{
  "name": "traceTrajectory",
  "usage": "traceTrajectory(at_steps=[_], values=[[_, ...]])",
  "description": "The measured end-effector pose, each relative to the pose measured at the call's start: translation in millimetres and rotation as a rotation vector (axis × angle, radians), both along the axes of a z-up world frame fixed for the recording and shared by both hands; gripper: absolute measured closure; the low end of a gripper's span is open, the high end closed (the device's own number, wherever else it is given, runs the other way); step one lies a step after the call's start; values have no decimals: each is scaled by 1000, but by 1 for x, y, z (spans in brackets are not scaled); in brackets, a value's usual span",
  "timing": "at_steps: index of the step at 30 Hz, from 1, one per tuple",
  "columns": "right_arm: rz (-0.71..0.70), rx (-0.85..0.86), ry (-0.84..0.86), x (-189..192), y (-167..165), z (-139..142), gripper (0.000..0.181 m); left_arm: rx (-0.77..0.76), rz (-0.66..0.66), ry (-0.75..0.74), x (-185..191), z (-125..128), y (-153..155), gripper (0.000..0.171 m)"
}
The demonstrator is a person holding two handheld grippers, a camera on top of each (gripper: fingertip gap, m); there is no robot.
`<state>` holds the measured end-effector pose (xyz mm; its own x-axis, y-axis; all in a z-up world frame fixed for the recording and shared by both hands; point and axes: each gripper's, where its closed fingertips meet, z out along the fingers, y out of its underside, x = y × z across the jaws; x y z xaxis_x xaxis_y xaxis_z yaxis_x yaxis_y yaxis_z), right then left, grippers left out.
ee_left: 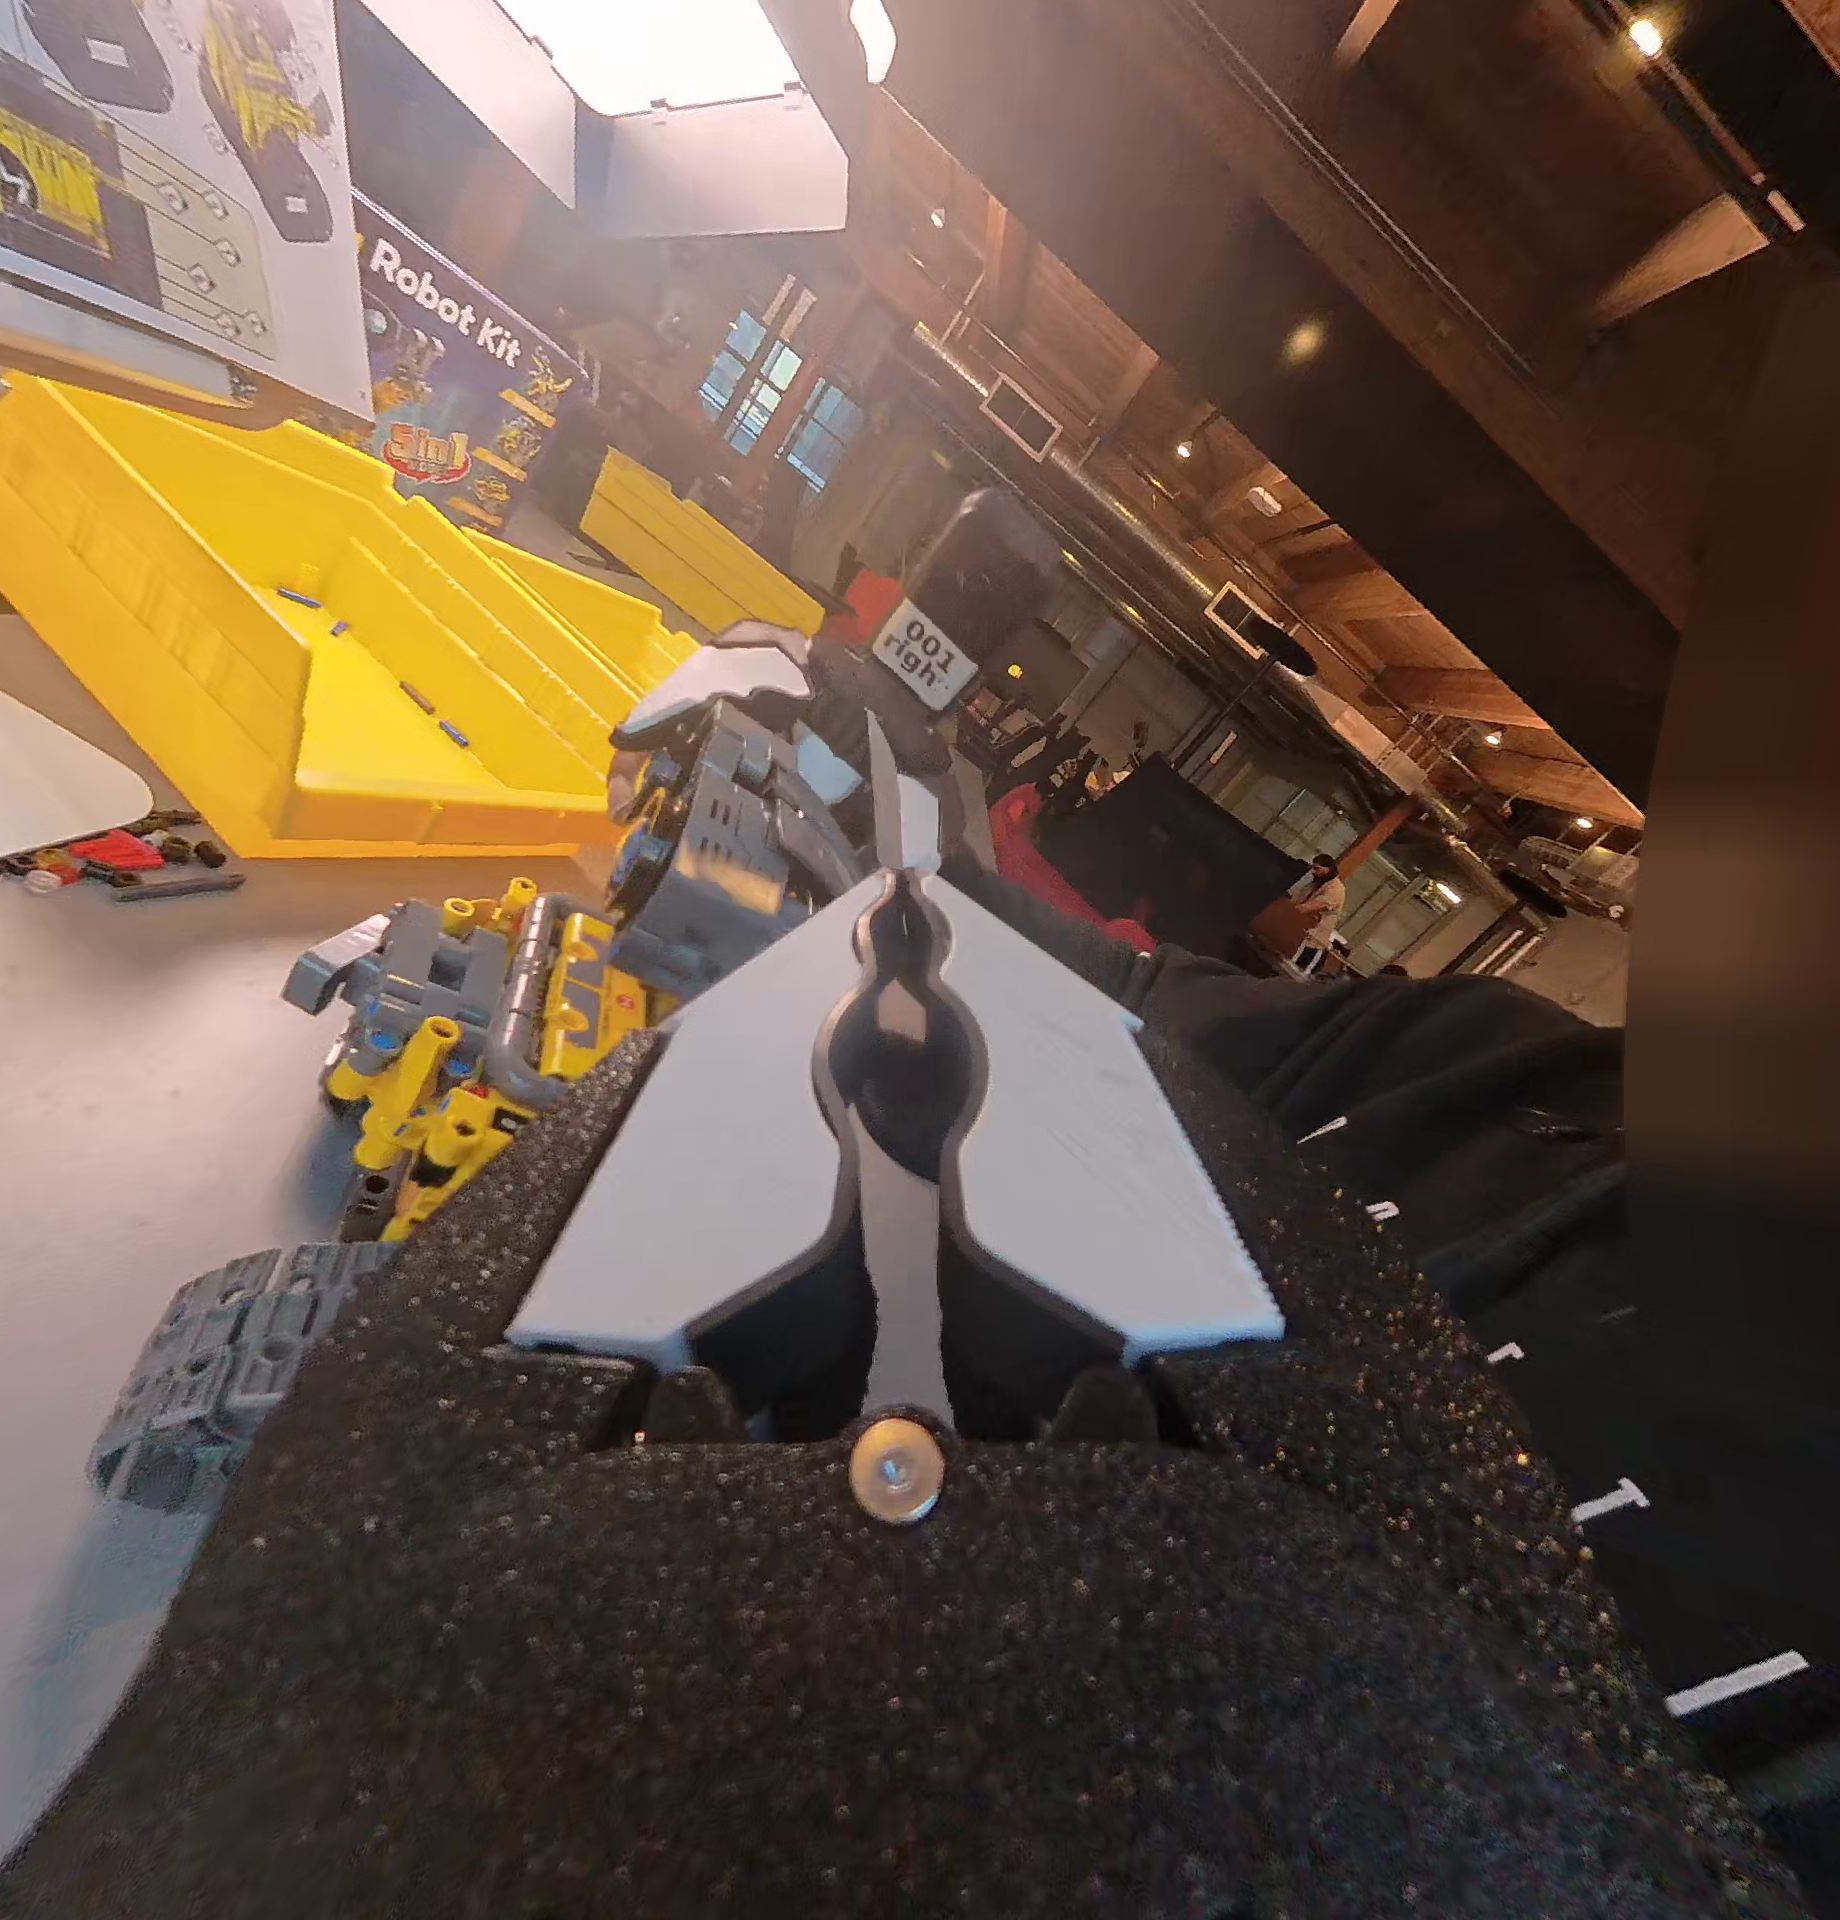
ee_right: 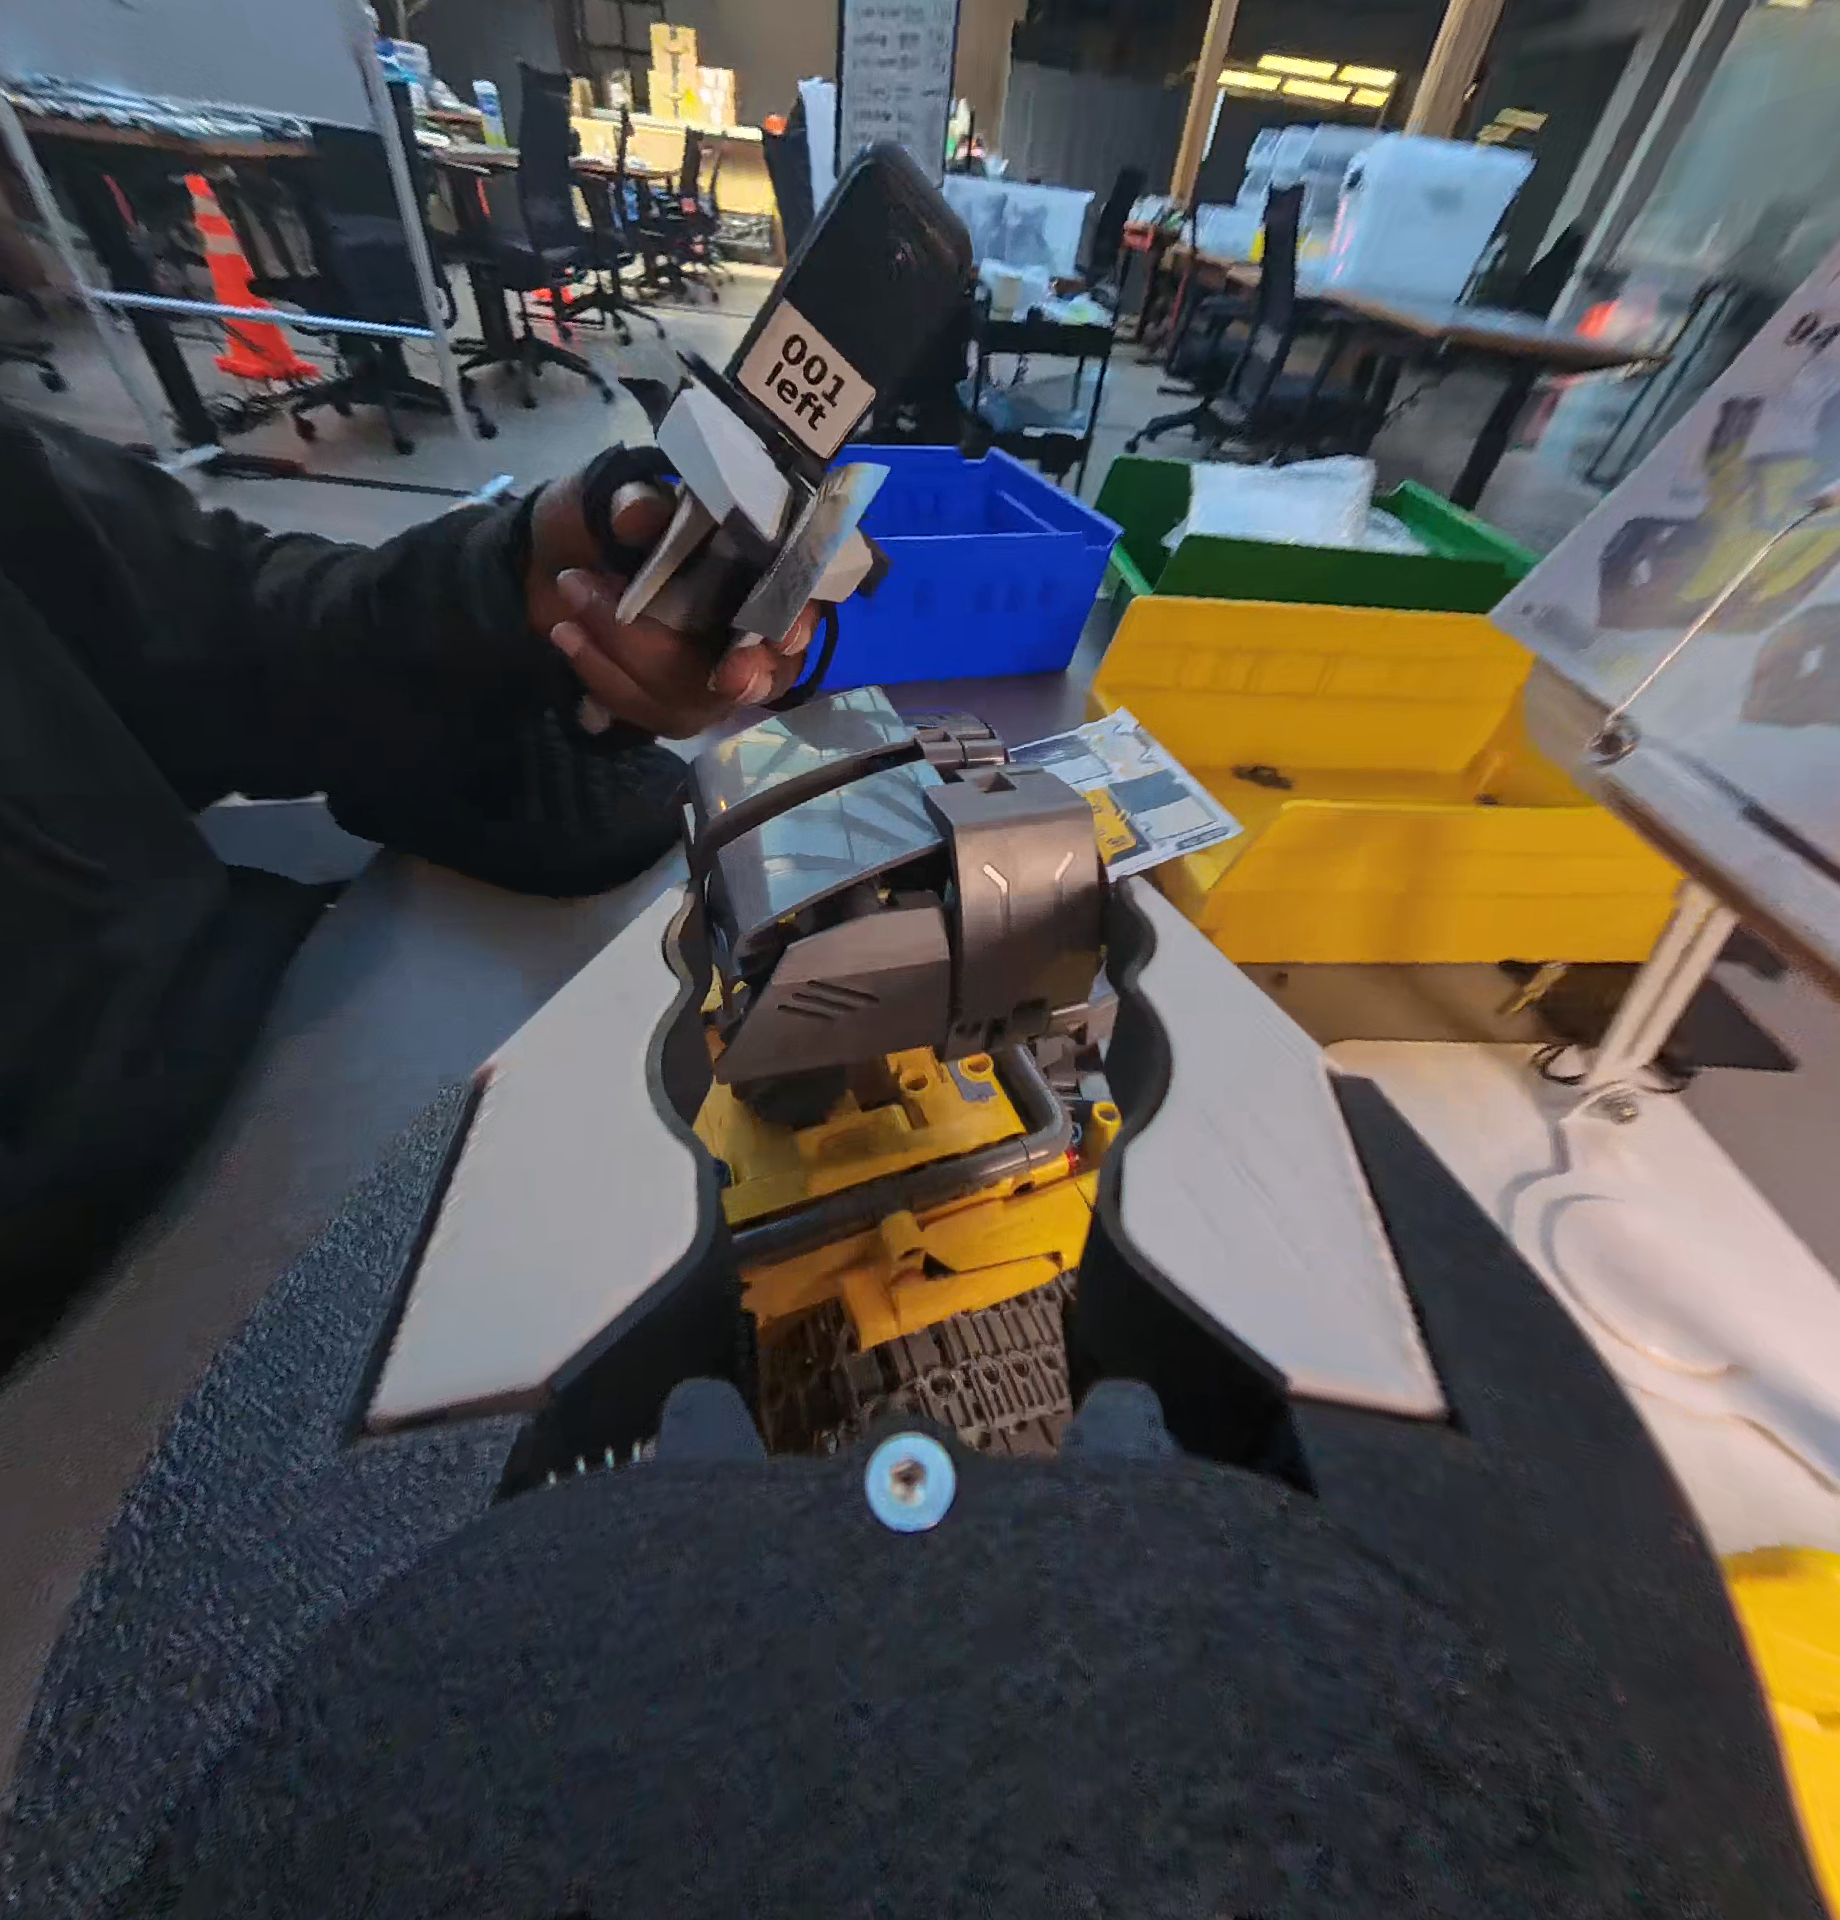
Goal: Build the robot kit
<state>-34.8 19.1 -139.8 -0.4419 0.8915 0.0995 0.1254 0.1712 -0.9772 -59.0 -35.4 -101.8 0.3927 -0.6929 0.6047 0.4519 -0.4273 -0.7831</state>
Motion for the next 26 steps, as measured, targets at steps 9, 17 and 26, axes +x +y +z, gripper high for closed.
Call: traceTrajectory(at_steps=[9, 17, 26], values=[[-157, 234, 233, 22, -13, 6, 105, -108, -179, 40, 50, -2, -24, 171], [-176, 262, 274, 30, -19, 7, 105, -216, -236, 233, 55, -17, -20, 171], [-177, 270, 270, 31, -19, 6, 105, -273, -316, 393, 59, -15, -15, 171]])
